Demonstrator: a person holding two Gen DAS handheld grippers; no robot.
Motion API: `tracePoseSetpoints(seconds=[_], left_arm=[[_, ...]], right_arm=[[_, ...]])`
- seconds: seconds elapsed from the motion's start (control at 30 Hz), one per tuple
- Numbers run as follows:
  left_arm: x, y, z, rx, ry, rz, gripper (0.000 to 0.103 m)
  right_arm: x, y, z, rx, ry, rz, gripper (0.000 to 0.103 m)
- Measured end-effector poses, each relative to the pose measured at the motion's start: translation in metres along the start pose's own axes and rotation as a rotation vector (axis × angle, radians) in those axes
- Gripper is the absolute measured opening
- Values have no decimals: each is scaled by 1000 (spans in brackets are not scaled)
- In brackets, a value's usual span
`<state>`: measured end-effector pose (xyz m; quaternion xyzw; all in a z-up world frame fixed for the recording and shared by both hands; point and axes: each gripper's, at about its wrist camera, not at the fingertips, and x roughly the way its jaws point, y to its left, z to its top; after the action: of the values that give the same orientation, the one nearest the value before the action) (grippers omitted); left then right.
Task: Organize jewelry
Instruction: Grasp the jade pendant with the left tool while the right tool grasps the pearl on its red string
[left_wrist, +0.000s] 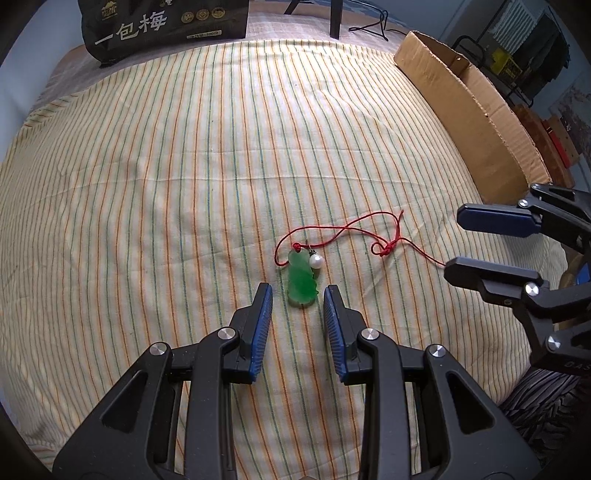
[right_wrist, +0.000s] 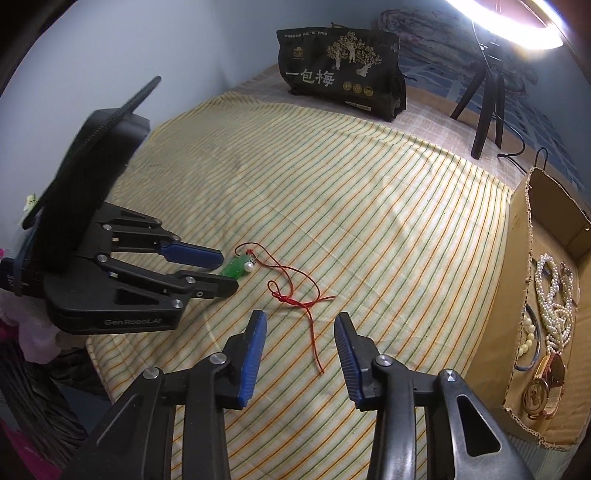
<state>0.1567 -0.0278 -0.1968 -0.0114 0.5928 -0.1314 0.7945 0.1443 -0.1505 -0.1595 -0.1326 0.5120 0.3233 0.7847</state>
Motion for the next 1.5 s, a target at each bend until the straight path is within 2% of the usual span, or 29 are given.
tracePoseSetpoints(seconds=[0.07,0.2,0.5,0.9,1.17,1.5], left_arm=[[1,-1,1,7,-1,5,28],[5,-1,3,29,-2,39,16],[6,0,6,55,0,39,16],[-1,12,5,64,-12,53,16],[-4,21,4,74,-14,78,16],[-13,40,0,29,-27,83,16]], right_arm=[[-2,0,0,3,-5,7,38],[-3,1,-2,10,-6,17,37],[2,18,-5,-7,10,72,31],[33,31,4,-14,62,164,21],[51,42,12,-51,77,135,21],[71,49,28,-84,76,99,23]])
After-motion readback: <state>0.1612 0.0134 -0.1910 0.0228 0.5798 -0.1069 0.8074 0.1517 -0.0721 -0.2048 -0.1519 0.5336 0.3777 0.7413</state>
